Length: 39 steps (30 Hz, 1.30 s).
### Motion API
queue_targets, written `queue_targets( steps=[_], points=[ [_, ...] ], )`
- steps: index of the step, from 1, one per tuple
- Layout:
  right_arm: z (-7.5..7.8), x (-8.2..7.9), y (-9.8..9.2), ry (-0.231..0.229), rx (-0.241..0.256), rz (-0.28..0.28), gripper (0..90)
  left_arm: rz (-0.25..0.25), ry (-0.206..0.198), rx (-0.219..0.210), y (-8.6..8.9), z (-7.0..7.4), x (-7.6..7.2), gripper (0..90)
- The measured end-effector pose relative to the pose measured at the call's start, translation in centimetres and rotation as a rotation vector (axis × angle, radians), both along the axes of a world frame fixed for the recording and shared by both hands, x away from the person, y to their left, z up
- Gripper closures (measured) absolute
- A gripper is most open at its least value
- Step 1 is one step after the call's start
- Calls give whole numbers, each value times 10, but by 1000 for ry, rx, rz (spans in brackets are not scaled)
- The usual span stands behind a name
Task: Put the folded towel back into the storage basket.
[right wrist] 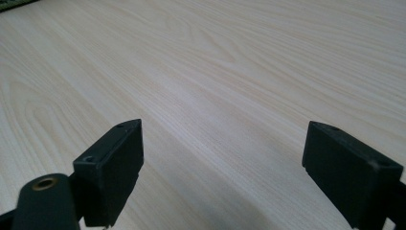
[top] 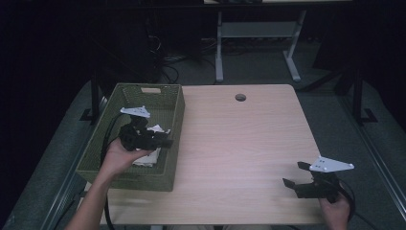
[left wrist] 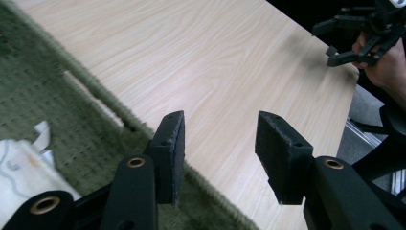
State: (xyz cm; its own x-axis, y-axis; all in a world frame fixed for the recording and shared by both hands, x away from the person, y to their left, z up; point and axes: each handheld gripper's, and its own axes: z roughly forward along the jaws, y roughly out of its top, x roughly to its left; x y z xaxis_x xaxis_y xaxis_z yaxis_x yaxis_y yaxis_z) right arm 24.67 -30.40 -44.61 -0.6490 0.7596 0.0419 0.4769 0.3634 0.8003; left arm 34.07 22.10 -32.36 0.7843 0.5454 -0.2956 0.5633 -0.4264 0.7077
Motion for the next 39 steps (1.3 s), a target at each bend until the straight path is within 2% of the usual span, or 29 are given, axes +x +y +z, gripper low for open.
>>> queue_targets(
  steps=[17, 26, 37, 39],
  points=[
    [1, -1, -2, -3, 3, -1, 135, -86, -33, 15, -51, -1, -12, 509],
    [1, -1, -2, -2, 4, -3, 136, -112, -46, 12, -73, -6, -18, 500],
    [1, -2, -3, -3, 4, -4, 135, -132, -64, 28, -101, -13, -26, 470],
    [1, -2, -3, -3, 4, -4, 135, -135, -66, 17, -110, -17, -29, 462]
  ],
)
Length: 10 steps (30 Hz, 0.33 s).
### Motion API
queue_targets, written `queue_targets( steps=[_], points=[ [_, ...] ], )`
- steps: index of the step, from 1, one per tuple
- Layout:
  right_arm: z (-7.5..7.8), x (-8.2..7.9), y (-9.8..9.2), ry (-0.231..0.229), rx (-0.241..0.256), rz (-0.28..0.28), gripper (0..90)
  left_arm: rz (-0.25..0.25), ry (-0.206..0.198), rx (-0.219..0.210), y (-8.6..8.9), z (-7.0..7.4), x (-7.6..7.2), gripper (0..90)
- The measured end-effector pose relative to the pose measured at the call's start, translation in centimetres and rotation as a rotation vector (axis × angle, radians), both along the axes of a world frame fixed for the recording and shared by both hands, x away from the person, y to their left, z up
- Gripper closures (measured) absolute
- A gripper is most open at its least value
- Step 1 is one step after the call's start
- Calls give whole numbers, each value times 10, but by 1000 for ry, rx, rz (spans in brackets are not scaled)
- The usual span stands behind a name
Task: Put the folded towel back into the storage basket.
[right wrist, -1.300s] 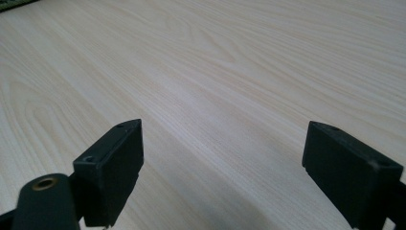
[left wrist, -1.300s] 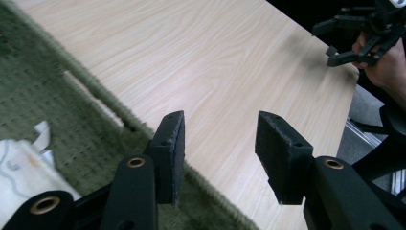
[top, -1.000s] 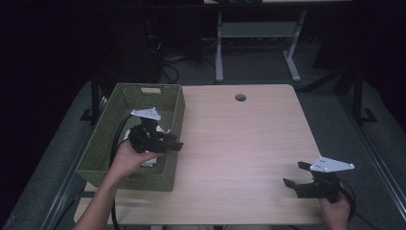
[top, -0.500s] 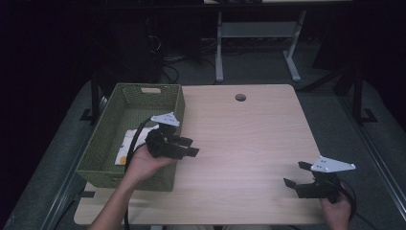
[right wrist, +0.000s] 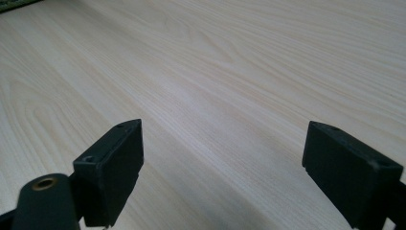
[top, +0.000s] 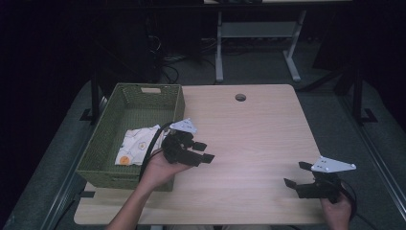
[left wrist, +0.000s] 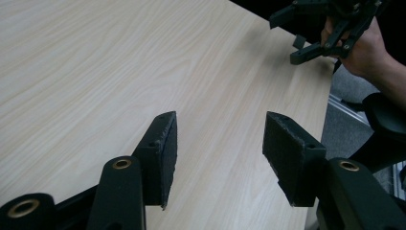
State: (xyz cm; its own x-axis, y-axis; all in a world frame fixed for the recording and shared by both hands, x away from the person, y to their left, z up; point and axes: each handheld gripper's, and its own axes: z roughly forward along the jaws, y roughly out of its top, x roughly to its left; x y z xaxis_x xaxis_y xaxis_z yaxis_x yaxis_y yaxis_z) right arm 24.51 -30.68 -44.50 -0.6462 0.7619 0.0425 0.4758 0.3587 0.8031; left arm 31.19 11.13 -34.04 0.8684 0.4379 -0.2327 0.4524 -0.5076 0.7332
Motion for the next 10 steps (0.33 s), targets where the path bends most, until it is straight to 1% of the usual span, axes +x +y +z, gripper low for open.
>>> queue_targets(
  steps=[2, 3, 4, 5, 7, 8, 10],
  points=[
    [0, 0, 0, -2, -1, 2, 135, -4, 1, 2, -5, -3, -2, 453],
    [0, 0, 0, -2, -1, 1, 135, -4, 1, 2, -5, -3, -2, 450],
    [0, 0, 0, -4, -2, 3, 135, -8, -3, 8, -12, -6, -6, 446],
    [0, 0, -1, -5, -2, 3, 135, -10, -3, 10, -15, -8, -8, 438],
    [0, 0, -1, -3, -2, 3, 136, -9, -7, 13, -17, -9, -10, 415],
    [0, -1, 0, -4, -3, 4, 135, -7, -16, 13, -21, -11, -13, 404],
    [0, -1, 0, -7, -4, 6, 136, -17, -28, 20, -26, -13, -19, 402]
  ],
)
